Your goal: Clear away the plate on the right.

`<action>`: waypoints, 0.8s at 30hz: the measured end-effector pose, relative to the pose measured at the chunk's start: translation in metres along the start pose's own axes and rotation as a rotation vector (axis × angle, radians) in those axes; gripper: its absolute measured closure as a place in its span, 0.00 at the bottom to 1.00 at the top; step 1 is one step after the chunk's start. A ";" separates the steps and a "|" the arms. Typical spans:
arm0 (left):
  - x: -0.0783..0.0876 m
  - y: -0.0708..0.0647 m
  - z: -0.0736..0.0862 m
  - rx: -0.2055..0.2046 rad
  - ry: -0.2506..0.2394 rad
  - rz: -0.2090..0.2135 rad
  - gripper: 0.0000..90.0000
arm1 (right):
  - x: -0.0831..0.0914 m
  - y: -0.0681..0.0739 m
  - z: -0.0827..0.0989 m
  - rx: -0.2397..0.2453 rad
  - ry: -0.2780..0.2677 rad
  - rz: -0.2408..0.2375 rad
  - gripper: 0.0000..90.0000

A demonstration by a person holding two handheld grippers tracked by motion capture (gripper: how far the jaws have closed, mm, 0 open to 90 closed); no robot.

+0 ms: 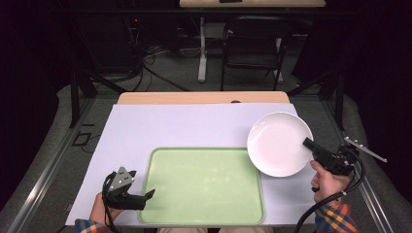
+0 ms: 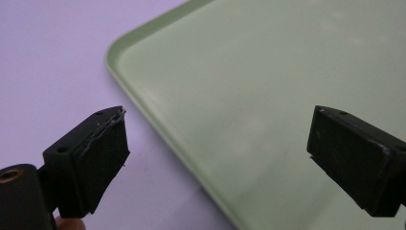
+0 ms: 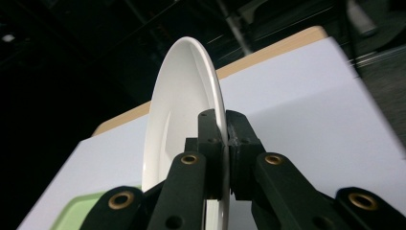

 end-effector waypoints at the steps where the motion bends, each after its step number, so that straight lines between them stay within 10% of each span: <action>1: -0.002 -0.002 -0.004 0.002 -0.008 0.008 0.07 | -0.001 0.003 0.003 -0.008 0.011 -0.010 0.96; 18: -0.052 -0.051 -0.061 -0.020 -0.061 0.166 0.07 | -0.032 0.062 0.067 -0.041 0.211 -0.171 0.95; 24: -0.067 -0.062 -0.081 0.003 -0.103 0.227 0.08 | -0.039 0.086 0.093 0.017 0.280 -0.221 0.95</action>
Point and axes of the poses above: each handheld gripper's, and its own axes: x roughly backward along the jaws, z roughly out of its underside, y roughly to its left, the point moved 9 cm from there along -x, roughly forward along the jaws, and after that the axes turned 12 degrees about -x, right-handed, at the moved point
